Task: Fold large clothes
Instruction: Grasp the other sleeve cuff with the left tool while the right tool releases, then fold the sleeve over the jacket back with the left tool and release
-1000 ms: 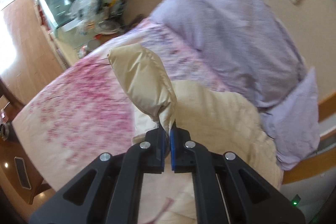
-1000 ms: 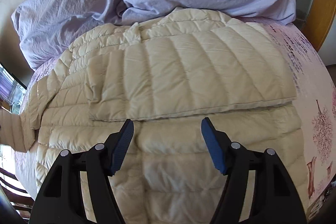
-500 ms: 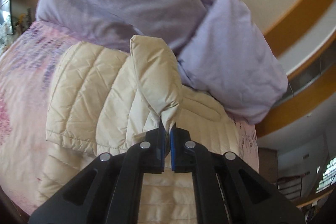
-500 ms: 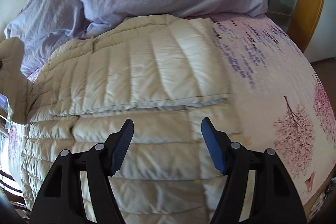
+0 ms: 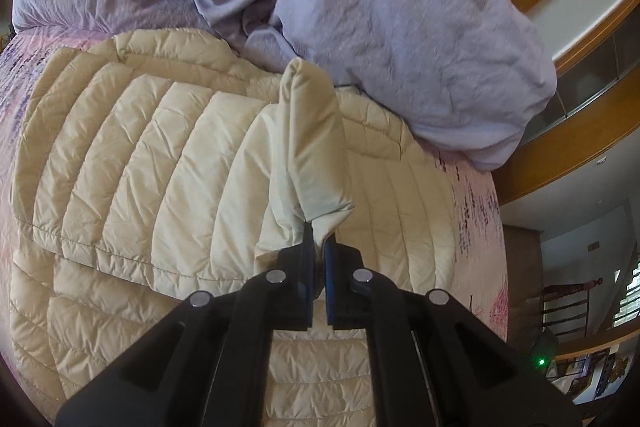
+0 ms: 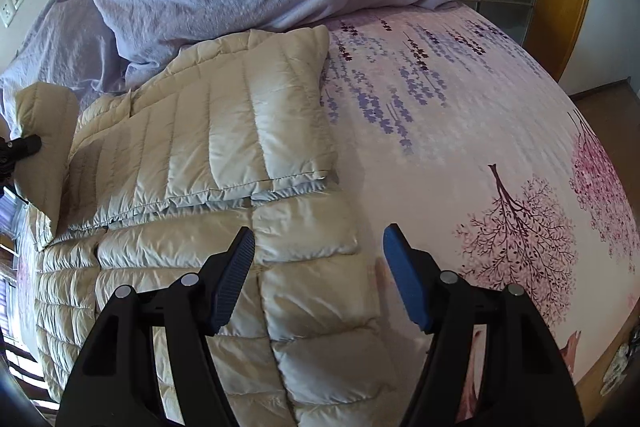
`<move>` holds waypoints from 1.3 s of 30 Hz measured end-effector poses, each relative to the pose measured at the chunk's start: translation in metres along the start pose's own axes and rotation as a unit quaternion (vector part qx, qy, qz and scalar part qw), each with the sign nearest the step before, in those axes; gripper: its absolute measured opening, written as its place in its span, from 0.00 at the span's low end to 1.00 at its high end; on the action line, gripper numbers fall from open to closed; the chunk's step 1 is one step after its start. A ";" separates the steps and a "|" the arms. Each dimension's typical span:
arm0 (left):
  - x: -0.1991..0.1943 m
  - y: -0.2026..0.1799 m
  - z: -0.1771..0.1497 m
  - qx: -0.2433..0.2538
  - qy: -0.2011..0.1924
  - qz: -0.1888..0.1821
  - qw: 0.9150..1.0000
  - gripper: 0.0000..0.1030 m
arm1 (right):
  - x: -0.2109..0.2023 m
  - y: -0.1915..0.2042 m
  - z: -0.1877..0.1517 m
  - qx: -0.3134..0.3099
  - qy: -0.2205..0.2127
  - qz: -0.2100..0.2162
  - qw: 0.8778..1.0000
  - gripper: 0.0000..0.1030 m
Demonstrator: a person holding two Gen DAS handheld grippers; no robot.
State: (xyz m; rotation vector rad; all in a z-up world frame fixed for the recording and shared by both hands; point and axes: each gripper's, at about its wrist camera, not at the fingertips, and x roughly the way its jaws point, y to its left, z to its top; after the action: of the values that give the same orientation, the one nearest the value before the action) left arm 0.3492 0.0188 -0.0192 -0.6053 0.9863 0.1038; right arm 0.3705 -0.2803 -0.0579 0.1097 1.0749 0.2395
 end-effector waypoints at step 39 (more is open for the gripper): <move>-0.086 0.193 -0.095 0.040 -0.001 0.216 0.975 0.72 | -0.032 -0.029 -0.076 0.029 0.100 0.003 0.995 0.67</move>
State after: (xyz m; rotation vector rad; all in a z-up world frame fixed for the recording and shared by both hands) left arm 0.1624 0.1452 -0.0714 -0.3086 1.1038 0.4486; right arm 0.2935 -0.3184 -0.0721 0.1427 1.2804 0.2290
